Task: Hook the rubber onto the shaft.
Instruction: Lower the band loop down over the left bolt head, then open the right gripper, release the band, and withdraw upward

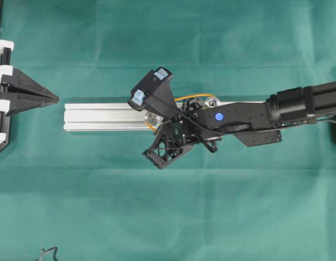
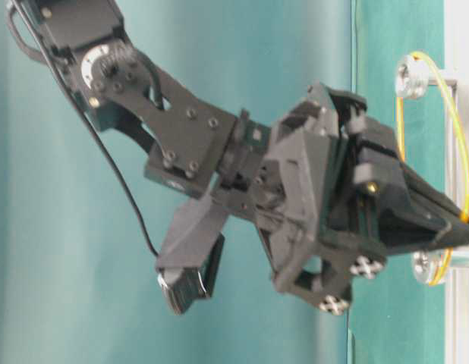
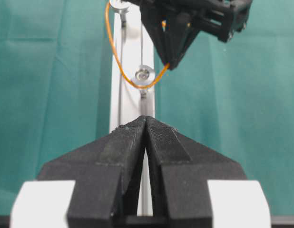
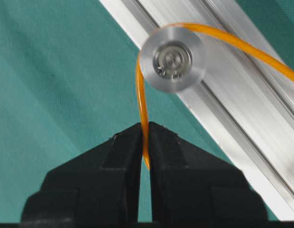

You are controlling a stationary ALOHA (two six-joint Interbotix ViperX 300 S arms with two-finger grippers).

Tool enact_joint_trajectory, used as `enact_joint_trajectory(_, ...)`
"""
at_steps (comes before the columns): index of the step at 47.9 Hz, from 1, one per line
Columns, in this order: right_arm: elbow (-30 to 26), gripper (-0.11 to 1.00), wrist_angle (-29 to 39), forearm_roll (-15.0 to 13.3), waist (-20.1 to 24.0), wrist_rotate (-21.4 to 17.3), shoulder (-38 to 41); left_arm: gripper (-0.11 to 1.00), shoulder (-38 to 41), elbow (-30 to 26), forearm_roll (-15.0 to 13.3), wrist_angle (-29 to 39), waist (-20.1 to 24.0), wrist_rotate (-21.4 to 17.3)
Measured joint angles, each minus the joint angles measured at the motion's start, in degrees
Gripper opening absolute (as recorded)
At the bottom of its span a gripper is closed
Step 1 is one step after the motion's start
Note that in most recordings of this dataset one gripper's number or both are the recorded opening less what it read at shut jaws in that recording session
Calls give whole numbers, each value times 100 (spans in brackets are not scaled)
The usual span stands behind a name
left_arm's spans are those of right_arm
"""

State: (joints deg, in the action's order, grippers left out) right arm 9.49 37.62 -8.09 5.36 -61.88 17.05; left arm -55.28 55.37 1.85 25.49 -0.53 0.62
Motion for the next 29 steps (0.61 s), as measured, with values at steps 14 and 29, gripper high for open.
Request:
enact_joint_trajectory(14, 378, 7, 9, 0, 35, 18, -343, 0, 0, -9, 0, 0, -9, 0)
enact_joint_trajectory(29, 703, 7, 0, -9, 35, 53, -589, 0, 0, -9, 0, 0, -9, 0)
